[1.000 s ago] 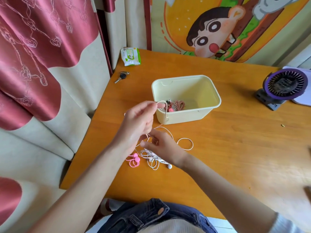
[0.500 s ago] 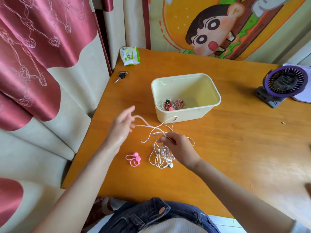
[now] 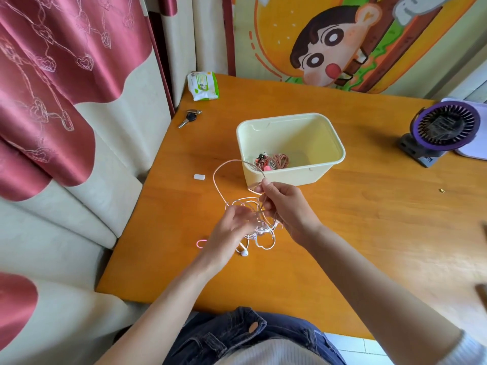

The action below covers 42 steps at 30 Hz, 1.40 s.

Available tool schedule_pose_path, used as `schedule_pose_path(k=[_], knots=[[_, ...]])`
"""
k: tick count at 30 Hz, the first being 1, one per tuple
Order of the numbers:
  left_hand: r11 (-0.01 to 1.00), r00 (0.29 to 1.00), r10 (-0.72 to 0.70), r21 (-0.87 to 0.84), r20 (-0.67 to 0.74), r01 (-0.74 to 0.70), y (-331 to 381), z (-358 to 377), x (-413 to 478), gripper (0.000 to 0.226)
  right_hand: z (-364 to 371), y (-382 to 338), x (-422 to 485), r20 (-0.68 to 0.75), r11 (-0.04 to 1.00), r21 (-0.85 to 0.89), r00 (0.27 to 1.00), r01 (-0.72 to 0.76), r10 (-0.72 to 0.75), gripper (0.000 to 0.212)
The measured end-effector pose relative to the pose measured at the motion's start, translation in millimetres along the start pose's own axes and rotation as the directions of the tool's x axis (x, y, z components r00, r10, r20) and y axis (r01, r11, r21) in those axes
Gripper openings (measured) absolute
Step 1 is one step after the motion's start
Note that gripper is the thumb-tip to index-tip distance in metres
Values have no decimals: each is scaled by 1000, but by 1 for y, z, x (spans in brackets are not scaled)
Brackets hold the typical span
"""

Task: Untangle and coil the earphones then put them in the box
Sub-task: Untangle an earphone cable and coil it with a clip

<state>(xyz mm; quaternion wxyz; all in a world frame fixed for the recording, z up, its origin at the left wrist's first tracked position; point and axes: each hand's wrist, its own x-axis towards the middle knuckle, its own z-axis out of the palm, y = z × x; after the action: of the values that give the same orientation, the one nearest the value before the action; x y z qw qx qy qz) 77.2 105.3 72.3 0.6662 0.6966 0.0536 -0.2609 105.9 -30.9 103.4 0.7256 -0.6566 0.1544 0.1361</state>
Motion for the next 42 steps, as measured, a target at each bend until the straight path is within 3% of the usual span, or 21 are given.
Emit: schedule_pose_path(k=[6,10,15,18,20,23,26,28,33,35,37,38,39,40,42], knots=[[990,986,134,-31,-94,-138,-9,9,2,19,-5,-8,2,1,999,23,1000,-24,24,31],[989,988,94,-99,-122,-107,-9,-1,-1,18,-19,-13,9,-121,998,60,993,9,-2,31],[1000,985,-19,21,-170,23,-15,-15,-3,22,-30,-15,13,-201,997,74,980,25,-9,29],[969,971,-41,229,-236,97,-15,-21,-1,36,-29,-13,11,-138,1000,-8,990,16,-16,27],[938,956,86,346,-282,18,-8,-22,-1,37,-25,-12,8,-75,997,-82,997,11,-17,28],[950,964,209,266,-162,-162,9,-13,-3,22,-17,-11,3,24,991,-132,1000,6,-3,28],[962,981,190,191,44,-195,16,3,-1,17,-9,-9,0,104,982,-186,995,28,-9,28],[964,978,196,169,75,-207,15,9,0,12,-8,-6,0,117,966,-251,992,67,-39,26],[964,971,176,229,-164,-136,3,-16,7,31,-24,4,7,48,799,-587,991,131,-127,26],[908,948,210,407,-237,-99,2,-35,10,31,-30,6,5,52,792,-603,996,94,-79,28],[663,937,275,749,-215,-23,0,-50,14,29,-31,8,2,78,771,-632,996,83,-44,29],[517,936,293,856,-192,14,0,-54,15,31,-31,8,1,94,750,-655,995,90,-37,30],[447,934,301,894,-191,38,-1,-55,15,34,-29,9,1,111,729,-677,993,103,-37,30],[449,927,317,893,-198,37,-1,-51,15,34,-27,10,0,131,703,-699,990,129,-51,30],[571,893,420,812,-165,-119,0,-38,13,22,-23,11,0,171,631,-746,977,213,-127,29]])
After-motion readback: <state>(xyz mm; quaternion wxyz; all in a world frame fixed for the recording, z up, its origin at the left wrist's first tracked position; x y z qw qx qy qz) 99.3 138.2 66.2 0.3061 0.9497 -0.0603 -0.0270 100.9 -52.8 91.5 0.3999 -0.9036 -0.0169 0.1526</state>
